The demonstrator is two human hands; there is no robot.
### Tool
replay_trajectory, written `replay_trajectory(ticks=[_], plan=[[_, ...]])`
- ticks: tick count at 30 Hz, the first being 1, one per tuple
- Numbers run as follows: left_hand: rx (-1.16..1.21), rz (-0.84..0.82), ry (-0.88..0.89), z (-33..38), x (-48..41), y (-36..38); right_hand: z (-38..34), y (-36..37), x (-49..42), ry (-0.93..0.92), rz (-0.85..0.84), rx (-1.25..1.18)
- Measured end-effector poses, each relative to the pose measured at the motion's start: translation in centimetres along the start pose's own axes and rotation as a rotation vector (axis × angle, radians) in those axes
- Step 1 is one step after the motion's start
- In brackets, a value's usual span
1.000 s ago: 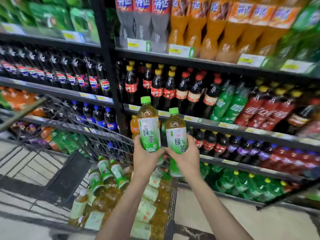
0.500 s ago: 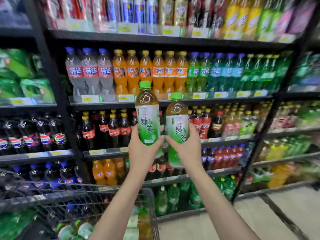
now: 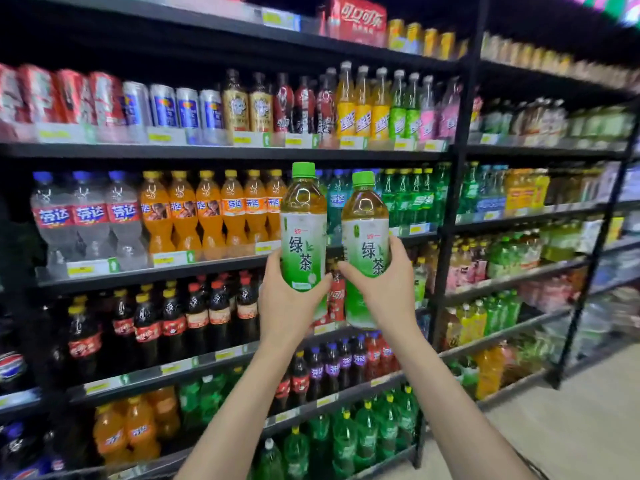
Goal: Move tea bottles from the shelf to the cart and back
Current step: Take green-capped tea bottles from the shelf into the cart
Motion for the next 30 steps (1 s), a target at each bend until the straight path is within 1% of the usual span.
replay_trajectory(ticks=[3,8,16,22,26,30], plan=[[0.012,-0.02,0.001,2.3,0.4,3.9,0.0,-4.8,-1.4,-0.013,0.042,0.027],[0.046,-0.057,0.062,6.9,2.0,10.5,0.7,-12.9,-3.8,-0.034,0.111,0.086],[0.135,-0.164,0.085,11.1,3.8,21.1,2.7,-24.1,-5.7,-0.053,0.2,0.161],[0.186,-0.264,0.09,13.3,4.7,27.6,5.5,-30.2,-6.9,-0.022,0.281,0.222],[0.217,-0.35,0.08,13.8,4.7,32.8,7.4,-33.8,-8.4,-0.005,0.322,0.274],[0.242,-0.393,0.08,13.9,3.9,38.1,9.9,-36.6,-10.7,0.004,0.364,0.323]])
Point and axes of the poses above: each hand's wrist, its own x-axis away from the middle knuckle, its own y-axis out of the palm, z = x × y, the point moved 9 cm from there along -x, towards the middle knuckle, and after that the axes turned 2 degrees about -y, right-handed, at the moved point
